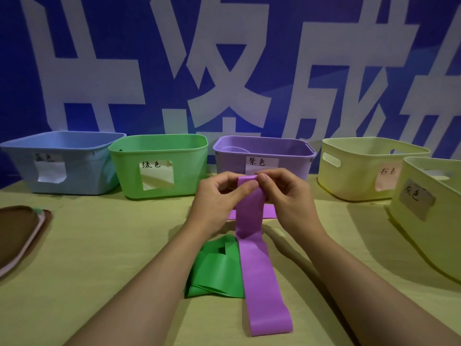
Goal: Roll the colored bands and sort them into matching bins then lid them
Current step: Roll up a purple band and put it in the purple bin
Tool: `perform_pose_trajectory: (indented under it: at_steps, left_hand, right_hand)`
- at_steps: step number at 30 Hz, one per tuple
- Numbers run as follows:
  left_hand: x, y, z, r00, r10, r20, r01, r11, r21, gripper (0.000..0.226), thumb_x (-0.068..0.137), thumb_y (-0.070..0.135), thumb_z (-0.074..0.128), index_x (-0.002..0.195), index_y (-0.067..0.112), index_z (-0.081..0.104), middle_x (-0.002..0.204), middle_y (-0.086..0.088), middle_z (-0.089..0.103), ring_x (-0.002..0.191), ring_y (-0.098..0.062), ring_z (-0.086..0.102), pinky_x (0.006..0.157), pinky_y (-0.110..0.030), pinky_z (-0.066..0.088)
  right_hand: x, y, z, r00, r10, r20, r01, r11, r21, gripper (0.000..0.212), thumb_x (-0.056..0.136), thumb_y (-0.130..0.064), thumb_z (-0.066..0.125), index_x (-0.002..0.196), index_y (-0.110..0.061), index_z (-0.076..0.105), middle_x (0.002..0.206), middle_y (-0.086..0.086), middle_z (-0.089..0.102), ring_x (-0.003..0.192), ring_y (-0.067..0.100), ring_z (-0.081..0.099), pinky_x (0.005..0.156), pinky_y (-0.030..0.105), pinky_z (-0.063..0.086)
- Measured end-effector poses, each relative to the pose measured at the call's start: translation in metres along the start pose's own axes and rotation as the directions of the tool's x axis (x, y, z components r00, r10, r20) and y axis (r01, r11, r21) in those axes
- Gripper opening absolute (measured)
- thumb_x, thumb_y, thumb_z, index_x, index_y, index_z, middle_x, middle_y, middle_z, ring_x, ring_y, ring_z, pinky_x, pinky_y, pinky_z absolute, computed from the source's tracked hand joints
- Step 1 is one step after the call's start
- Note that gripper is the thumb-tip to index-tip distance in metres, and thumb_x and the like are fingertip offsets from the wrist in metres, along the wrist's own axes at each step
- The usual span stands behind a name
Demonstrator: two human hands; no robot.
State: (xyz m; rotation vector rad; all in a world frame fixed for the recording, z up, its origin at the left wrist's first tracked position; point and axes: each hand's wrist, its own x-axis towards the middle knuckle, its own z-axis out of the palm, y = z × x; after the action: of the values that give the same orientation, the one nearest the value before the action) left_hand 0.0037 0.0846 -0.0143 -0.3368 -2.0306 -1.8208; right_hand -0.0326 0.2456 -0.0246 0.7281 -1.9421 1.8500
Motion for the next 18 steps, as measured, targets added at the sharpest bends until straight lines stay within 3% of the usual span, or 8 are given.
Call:
perform_pose_trajectory:
  at_steps: [3,9,14,18]
  left_hand:
    - [0.003,-0.004,-0.003,1.000,0.018,0.005,-0.018,1.000,0.025,0.018,0.088,0.013,0.079,0.101,0.025,0.074,0.096,0.001,0.080,0.096,-0.020,0.075,0.090,-0.043,0.062]
    - [0.004,-0.009,-0.005,1.000,0.002,0.021,-0.003,1.000,0.026,0.023,0.090,0.008,0.076,0.106,0.024,0.074,0.100,0.001,0.078,0.102,-0.021,0.073,0.092,-0.049,0.061]
    - [0.006,-0.011,-0.004,0.999,0.007,-0.039,-0.007,1.000,0.000,0.025,0.090,0.005,0.075,0.099,0.027,0.076,0.098,-0.003,0.079,0.100,-0.024,0.074,0.089,-0.049,0.062]
    - [0.005,-0.011,-0.002,0.998,-0.012,-0.067,0.010,0.999,-0.031,0.025,0.090,0.002,0.074,0.097,0.026,0.077,0.095,-0.002,0.079,0.095,-0.019,0.076,0.084,-0.041,0.064]
  right_hand:
    - [0.000,0.000,-0.001,1.000,0.003,-0.009,-0.003,1.000,0.020,0.009,0.097,-0.021,0.064,0.101,-0.021,0.072,0.091,-0.006,0.076,0.088,0.012,0.073,0.070,0.025,0.060]
    - [-0.001,0.000,-0.001,1.000,-0.008,-0.001,0.008,1.000,0.026,0.010,0.098,-0.020,0.063,0.104,-0.022,0.071,0.091,-0.008,0.075,0.089,0.009,0.072,0.070,0.022,0.058]
    - [0.000,0.003,-0.001,0.999,-0.035,0.011,0.036,0.999,-0.018,0.012,0.096,-0.028,0.064,0.106,-0.026,0.072,0.095,-0.006,0.074,0.094,0.017,0.072,0.077,0.033,0.063]
    - [0.000,0.006,-0.001,0.999,-0.047,0.024,0.048,0.998,-0.042,0.013,0.096,-0.027,0.068,0.109,-0.028,0.072,0.097,-0.008,0.074,0.095,0.018,0.071,0.081,0.039,0.062]
